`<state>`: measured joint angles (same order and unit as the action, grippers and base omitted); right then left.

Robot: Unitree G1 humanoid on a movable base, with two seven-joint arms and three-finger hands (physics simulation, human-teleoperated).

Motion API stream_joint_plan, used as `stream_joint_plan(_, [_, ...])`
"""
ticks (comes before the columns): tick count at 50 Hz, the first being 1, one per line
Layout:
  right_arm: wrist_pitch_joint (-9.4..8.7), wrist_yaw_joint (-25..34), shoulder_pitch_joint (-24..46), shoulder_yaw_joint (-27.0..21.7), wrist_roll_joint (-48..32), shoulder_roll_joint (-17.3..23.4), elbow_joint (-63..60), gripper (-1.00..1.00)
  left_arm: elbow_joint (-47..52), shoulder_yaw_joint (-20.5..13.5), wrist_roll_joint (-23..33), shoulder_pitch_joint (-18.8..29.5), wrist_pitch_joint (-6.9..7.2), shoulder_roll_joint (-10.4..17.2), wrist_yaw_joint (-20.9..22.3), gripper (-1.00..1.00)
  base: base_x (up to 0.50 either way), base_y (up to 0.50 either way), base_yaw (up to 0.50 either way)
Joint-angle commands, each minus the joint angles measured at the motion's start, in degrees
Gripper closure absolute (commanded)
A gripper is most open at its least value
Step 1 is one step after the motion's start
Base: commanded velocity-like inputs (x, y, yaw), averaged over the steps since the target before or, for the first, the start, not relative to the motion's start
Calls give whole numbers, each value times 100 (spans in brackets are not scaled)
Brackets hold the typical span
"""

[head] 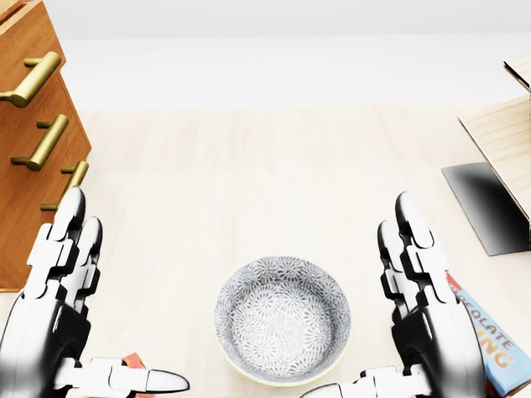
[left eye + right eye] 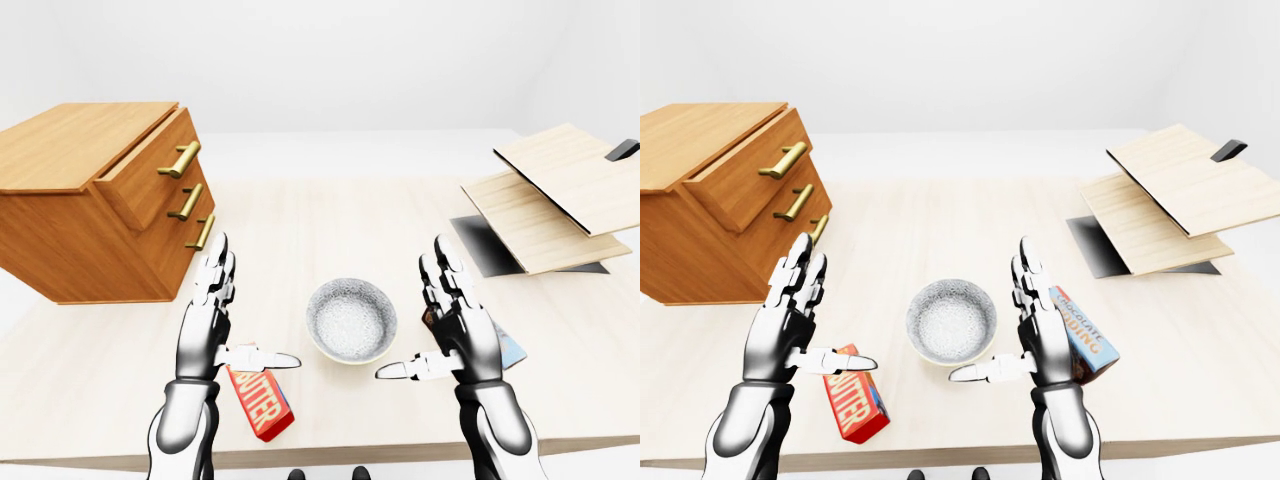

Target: Close the top drawer of the cabinet and put the bowl on top of it.

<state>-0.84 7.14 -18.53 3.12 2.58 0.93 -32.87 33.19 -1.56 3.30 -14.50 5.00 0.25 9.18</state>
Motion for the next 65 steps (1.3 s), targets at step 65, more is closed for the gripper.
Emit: stream_joint_plan(65, [-416, 256, -96, -324, 510, -71, -638, -100, -4082, -350, -101, 3914, 0, 609, -259, -100, 0, 12, 0])
